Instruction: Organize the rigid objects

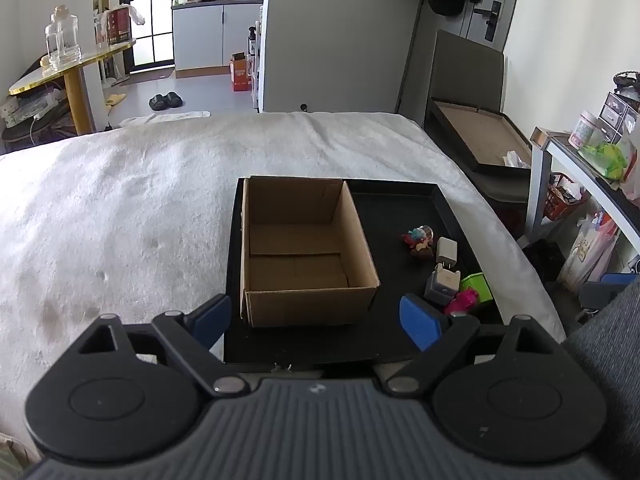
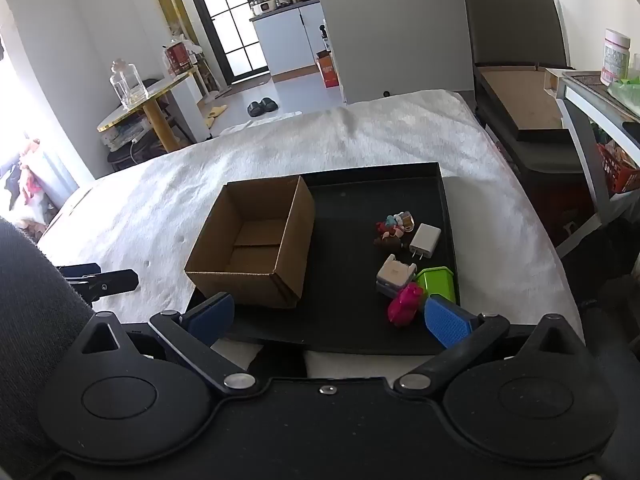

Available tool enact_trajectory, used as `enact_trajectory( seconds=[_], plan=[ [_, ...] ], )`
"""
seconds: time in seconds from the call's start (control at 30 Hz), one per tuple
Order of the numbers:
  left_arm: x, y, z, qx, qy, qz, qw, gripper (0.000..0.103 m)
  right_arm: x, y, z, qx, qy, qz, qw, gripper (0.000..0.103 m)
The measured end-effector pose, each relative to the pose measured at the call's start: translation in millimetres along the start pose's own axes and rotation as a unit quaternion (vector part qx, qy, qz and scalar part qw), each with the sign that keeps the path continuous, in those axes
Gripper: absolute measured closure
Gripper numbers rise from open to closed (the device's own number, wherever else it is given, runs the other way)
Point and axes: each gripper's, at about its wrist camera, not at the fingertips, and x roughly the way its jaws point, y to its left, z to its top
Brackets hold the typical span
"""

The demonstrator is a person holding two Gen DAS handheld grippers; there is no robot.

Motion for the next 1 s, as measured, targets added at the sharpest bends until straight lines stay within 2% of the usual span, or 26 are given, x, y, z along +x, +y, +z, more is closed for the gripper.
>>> enact_trajectory(
  seconds=[1.0],
  plan=[
    [1.9, -2.8, 0.3, 0.01, 0.002, 0.005, 0.9999, 0.012, -5.2, 3.8, -7.5, 0.002, 0.003, -0.007, 1.0, 0.0]
  ],
)
